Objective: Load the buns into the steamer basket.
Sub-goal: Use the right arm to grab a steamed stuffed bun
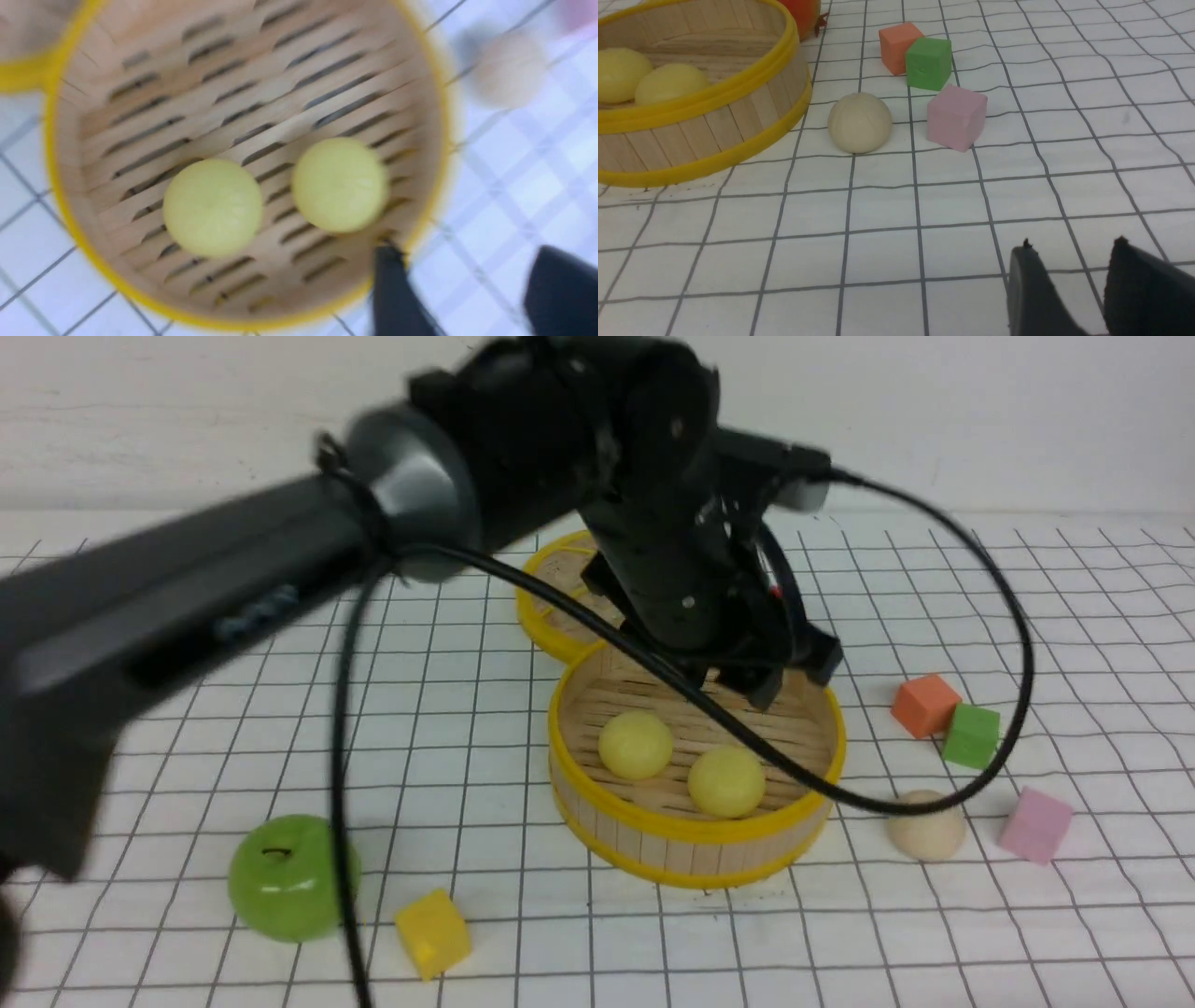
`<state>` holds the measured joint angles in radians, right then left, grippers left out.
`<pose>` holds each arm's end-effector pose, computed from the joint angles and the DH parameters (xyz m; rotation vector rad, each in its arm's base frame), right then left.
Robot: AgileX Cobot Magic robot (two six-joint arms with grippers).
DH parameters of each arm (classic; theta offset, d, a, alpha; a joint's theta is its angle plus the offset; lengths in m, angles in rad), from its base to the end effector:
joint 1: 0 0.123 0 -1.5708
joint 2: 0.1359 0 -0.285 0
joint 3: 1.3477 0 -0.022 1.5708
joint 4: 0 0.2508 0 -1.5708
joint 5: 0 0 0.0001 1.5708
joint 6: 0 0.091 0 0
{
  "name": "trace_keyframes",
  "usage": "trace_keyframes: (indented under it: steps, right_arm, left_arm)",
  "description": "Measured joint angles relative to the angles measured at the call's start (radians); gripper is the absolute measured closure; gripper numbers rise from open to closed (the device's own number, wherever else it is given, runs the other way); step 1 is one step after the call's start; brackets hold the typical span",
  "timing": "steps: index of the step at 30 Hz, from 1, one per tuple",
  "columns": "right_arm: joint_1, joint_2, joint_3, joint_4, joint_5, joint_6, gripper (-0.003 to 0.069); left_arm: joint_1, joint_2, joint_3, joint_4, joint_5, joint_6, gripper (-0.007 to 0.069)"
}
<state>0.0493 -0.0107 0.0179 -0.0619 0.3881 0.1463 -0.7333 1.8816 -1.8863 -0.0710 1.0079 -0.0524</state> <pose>0.0522 0.0004 0.1729 0.0534 1.8780 0.0730 0.3130 -0.2893 0.3529 0.8247 2.3946 -0.4146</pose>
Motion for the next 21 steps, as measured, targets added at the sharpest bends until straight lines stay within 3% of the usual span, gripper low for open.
trace_keyframes:
  steps: [2,3,6,14,21]
  right_arm:
    - [0.000,0.000,0.000,0.000,0.000,0.000,0.0418]
    - [0.000,0.000,0.000,0.000,0.000,0.000,0.0418]
    - [0.000,0.000,0.000,0.000,0.000,0.000,0.0418]
    - [0.000,0.000,0.000,0.010,-0.005,0.011,0.0418]
    - [0.000,0.000,0.010,0.324,-0.233,0.237,0.0418]
  left_arm:
    - [-0.002,-0.077,0.055,-0.025,-0.011,0.000,0.0454]
    - [-0.002,-0.144,0.114,-0.042,-0.033,0.006,0.0560]
    - [-0.002,-0.303,0.289,-0.069,-0.111,0.023,0.0638]
    - [-0.002,-0.767,0.850,-0.140,-0.479,0.052,0.0638]
    - [-0.002,-1.197,1.371,-0.239,-0.870,0.052,0.0638]
